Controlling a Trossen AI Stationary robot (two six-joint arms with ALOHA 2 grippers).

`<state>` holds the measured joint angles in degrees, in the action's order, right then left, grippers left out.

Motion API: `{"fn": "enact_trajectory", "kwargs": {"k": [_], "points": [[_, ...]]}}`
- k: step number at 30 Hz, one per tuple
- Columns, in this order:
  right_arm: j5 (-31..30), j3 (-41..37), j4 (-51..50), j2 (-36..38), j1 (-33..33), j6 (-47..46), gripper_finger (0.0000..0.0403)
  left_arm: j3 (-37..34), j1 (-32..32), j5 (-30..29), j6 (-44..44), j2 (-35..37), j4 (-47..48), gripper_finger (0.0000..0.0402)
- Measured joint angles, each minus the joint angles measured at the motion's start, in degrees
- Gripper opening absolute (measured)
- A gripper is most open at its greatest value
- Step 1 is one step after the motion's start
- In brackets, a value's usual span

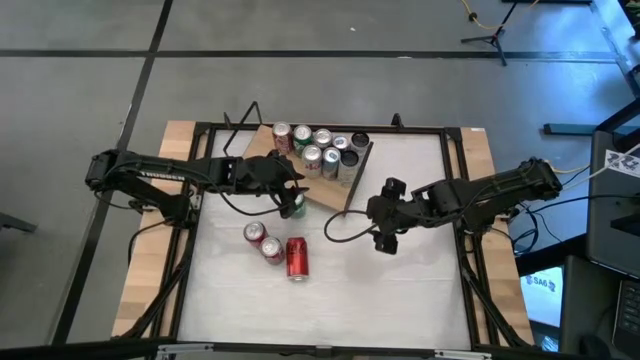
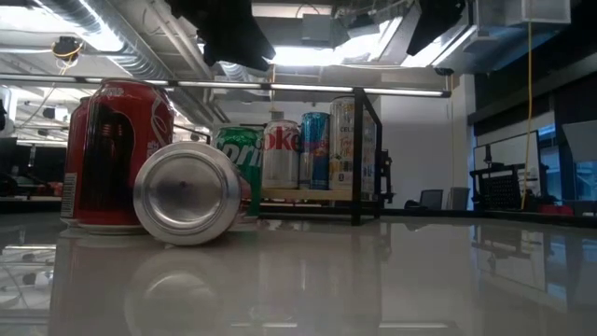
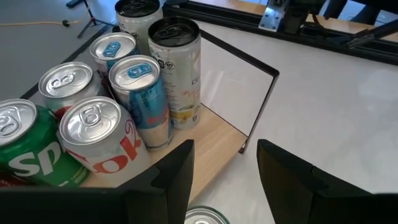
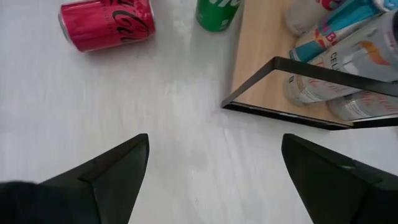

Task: Place canned beverage on shelf
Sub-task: Put the green soda can on the shelf aligned with the other green soda can

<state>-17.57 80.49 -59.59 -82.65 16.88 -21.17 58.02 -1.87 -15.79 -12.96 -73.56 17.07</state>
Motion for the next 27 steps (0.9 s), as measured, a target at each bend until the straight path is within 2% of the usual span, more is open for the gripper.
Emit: {"fn": "enact_trajectory", "kwargs": {"k": [5,8,11,16,19,23,27], "points": [[0.7,0.0,0.0,0.0,0.0,0.0,0.036,0.0,0.0,-0.7,0.1,0.0,0.0,0.0165],[0.7,0.0,0.0,0.0,0.0,0.0,0.036,0.0,0.0,5.0,3.5,0.0,0.0,0.0172],[0.7,0.0,0.0,0.0,0.0,0.0,0.036,0.0,0.1,6.8,6.1,0.0,0.4,0.0203],[0.7,0.0,0.0,0.0,0.0,0.0,0.036,0.0,0.0,1.8,6.1,0.0,4.9,0.0275],[0.7,0.0,0.0,0.0,0.0,0.0,0.036,0.0,0.2,2.3,6.2,-0.6,5.4,0.0304],[0.7,0.0,0.0,0.0,0.0,0.0,0.036,0.0,0.9,1.7,10.2,-2.1,5.9,0.032],[0.7,0.0,0.0,0.0,0.0,0.0,0.036,0.0,1.1,1.3,10.0,-4.2,8.2,0.0321]]}}
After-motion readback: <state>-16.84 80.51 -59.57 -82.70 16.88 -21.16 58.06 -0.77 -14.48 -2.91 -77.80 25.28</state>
